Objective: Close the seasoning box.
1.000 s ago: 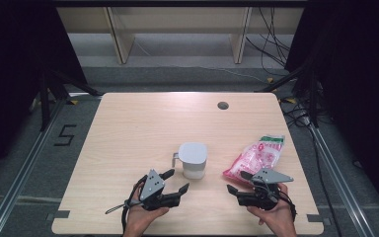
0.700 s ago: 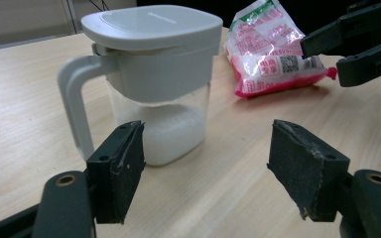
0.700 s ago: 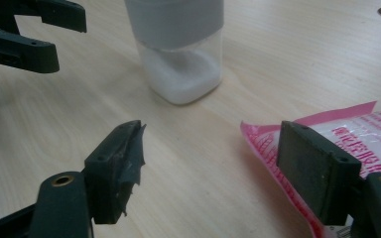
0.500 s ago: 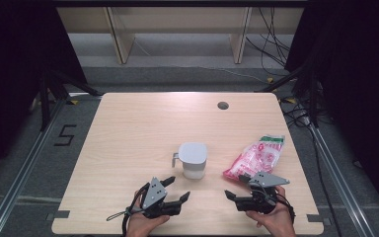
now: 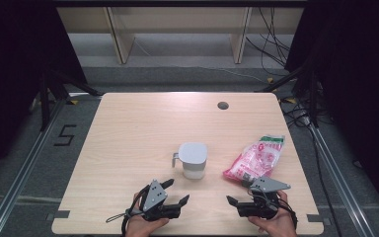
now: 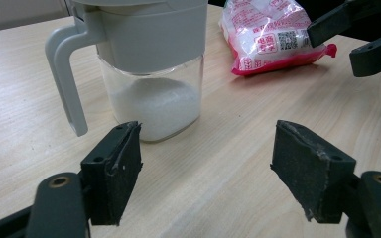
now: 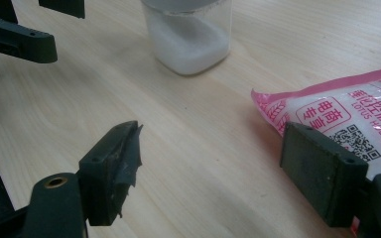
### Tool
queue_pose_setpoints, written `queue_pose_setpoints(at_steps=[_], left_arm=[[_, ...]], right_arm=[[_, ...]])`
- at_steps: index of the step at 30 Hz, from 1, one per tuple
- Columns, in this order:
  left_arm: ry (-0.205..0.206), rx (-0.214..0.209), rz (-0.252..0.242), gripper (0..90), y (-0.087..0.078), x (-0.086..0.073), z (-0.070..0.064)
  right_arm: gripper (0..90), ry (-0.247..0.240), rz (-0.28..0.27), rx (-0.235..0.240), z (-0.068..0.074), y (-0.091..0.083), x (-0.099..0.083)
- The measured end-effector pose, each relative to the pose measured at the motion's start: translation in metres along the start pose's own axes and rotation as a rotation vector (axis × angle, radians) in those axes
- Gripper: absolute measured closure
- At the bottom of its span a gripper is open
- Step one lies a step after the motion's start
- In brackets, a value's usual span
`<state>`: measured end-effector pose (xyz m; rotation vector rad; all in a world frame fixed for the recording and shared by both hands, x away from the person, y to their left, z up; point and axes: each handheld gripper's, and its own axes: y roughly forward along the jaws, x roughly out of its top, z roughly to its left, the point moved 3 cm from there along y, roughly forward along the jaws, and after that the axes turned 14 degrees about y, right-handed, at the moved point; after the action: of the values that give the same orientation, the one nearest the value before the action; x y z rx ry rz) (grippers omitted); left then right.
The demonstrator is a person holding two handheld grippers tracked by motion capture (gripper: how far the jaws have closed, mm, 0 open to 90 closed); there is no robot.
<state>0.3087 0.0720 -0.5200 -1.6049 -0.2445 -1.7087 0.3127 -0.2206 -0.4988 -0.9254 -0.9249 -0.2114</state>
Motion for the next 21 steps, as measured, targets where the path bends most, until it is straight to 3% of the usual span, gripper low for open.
queue_pose_setpoints(at_steps=[5, 8, 10, 11, 12, 21], left_arm=[[0.01, -0.003, 0.007, 26.7, 0.0013, 0.0006, -0.0023], [0.009, -0.003, 0.008, 26.7, 0.0012, 0.0007, -0.0022], [-0.009, 0.0, -0.012, 26.7, 0.0014, 0.0014, -0.0028], [0.014, -0.004, -0.002, 26.7, -0.0004, 0.0019, -0.0013], [0.0, 0.004, 0.002, 26.7, -0.0011, 0.0019, -0.0017], [-0.003, 0.0, 0.0, 26.6, 0.0, 0.0, -0.0006]], right_arm=[[24.9, 0.004, 0.006, 0.014, 0.0001, -0.0031, -0.0033], [24.9, 0.009, -0.01, -0.021, -0.0009, -0.005, -0.0047], [24.9, 0.009, -0.001, -0.021, -0.0011, -0.0057, -0.0052], [24.9, 0.006, -0.015, -0.027, -0.0012, -0.0052, -0.0053], [25.0, 0.007, -0.002, -0.015, -0.0007, -0.0048, -0.0058], [24.9, 0.0, 0.02, -0.003, -0.0024, -0.0031, -0.0071]])
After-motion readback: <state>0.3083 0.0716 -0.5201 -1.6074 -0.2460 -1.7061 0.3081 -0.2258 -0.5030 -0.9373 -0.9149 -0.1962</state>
